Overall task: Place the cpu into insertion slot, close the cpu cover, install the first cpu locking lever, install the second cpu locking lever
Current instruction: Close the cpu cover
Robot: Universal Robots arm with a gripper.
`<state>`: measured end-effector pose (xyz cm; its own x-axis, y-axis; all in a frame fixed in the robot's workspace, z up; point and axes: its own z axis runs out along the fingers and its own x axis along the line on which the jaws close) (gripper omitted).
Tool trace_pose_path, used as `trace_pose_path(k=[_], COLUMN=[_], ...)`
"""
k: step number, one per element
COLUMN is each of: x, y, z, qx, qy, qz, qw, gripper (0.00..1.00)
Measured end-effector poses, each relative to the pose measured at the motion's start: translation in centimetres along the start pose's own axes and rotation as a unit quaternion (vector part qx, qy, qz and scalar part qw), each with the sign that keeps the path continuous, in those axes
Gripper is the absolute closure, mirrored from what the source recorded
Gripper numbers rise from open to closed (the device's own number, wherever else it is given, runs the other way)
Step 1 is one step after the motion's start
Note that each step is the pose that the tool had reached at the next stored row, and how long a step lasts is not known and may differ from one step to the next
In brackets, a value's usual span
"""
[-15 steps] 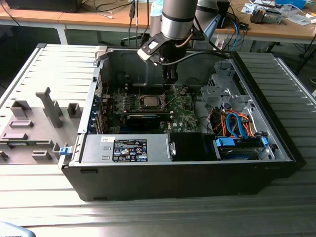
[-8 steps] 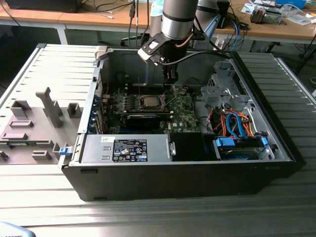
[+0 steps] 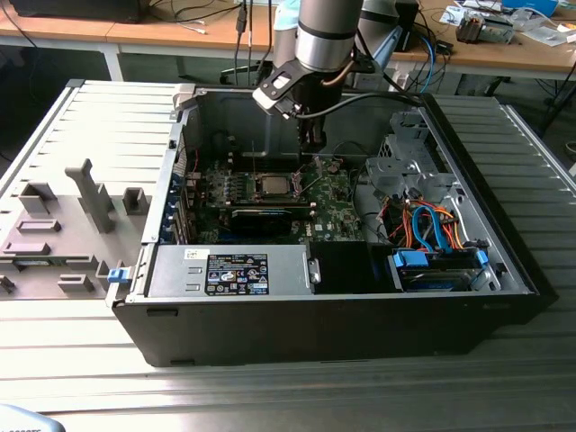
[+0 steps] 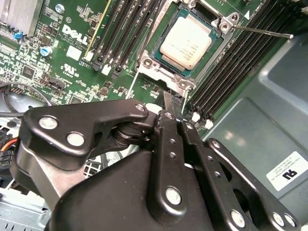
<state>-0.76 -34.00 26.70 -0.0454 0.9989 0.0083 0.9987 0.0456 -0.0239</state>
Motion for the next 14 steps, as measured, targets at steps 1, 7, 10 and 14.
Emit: trace_pose_path(k=[1,7,10,14], x=[0.00,-0.01,-0.01,-0.02], y=[0.02,0.13,0.29,0.46], z=[0.00,-0.01,-0.02,-0.05], qx=[0.0000,0.0000,0.0000,0.0000], qy=[0.0000,0.0000,0.0001,0.0001], qz=[0.000,0.000,0.000,0.000], qw=[1.00000,1.00000,1.00000,1.00000], gripper=[0.89,0.89,0.89,0.89])
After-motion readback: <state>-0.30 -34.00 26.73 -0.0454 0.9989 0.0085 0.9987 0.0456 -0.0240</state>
